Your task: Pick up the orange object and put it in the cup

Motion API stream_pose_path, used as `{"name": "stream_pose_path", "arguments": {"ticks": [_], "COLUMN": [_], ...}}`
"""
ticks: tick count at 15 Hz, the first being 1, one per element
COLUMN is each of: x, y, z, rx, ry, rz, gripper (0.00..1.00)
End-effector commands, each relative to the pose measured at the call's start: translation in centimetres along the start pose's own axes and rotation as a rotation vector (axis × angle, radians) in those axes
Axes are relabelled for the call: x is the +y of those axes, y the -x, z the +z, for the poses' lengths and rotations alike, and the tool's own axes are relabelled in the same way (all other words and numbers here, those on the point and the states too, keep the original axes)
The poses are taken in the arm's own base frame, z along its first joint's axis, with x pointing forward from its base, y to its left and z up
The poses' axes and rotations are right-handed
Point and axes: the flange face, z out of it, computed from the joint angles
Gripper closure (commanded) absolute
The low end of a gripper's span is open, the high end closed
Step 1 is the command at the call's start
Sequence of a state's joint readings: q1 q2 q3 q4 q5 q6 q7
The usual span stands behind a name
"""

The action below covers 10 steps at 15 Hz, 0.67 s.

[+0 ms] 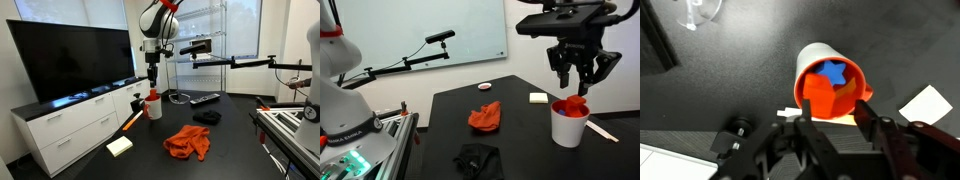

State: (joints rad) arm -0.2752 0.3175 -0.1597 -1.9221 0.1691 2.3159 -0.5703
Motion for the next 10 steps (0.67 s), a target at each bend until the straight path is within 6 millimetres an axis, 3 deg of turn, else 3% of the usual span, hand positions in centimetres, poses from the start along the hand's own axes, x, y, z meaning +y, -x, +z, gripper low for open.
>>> {"name": "stream_pose_path", "arguments": {"ticks": [1, 4, 8, 10], "x": [0.5, 0.5, 0.3, -0.5], "y": [-0.7, -0.8, -0.7, 0.6], "z": [-1.1, -1.4, -2.0, -2.9], "rx": [-0.006, -0.006, -0.004, -0.002], "ry": [-0.018, -0.022, -0.028, -0.027], "rz": [0.022, 0.02, 0.012, -0.014], "gripper": [0.19, 0.01, 0.0, 0.0]}}
